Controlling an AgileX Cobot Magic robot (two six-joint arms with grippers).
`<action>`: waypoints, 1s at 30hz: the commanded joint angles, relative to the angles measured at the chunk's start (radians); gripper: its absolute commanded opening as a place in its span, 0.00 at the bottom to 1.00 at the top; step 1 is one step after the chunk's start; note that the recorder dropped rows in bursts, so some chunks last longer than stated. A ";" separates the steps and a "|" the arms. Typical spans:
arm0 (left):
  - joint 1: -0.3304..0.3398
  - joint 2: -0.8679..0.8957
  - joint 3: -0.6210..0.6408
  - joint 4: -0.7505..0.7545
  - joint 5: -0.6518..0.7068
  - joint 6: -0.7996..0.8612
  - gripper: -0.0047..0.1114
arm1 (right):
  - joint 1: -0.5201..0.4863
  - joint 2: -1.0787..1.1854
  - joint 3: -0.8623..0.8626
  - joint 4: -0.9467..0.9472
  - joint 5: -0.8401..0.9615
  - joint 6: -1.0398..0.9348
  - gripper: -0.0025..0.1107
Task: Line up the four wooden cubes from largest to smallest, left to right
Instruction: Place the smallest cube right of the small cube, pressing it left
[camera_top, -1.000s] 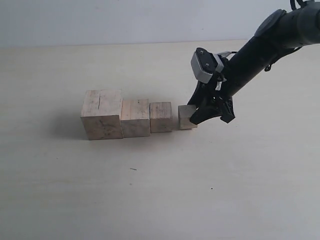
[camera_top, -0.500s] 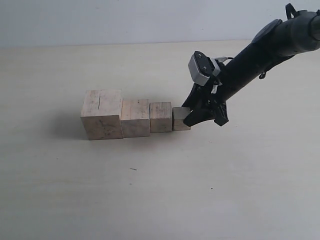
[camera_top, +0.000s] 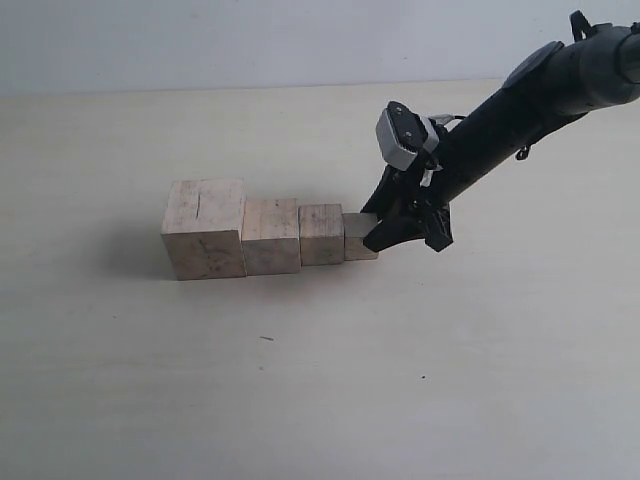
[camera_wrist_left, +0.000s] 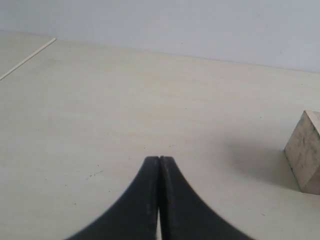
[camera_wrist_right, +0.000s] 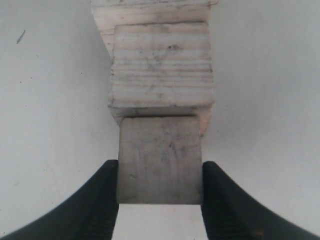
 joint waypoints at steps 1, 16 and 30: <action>0.003 -0.006 0.003 -0.011 -0.012 -0.004 0.04 | 0.002 0.002 0.004 0.020 0.009 -0.007 0.02; 0.003 -0.006 0.003 -0.011 -0.012 -0.004 0.04 | 0.003 0.002 0.004 0.045 0.021 -0.009 0.02; 0.003 -0.006 0.003 -0.011 -0.012 -0.004 0.04 | 0.003 0.004 0.004 0.068 0.026 0.012 0.48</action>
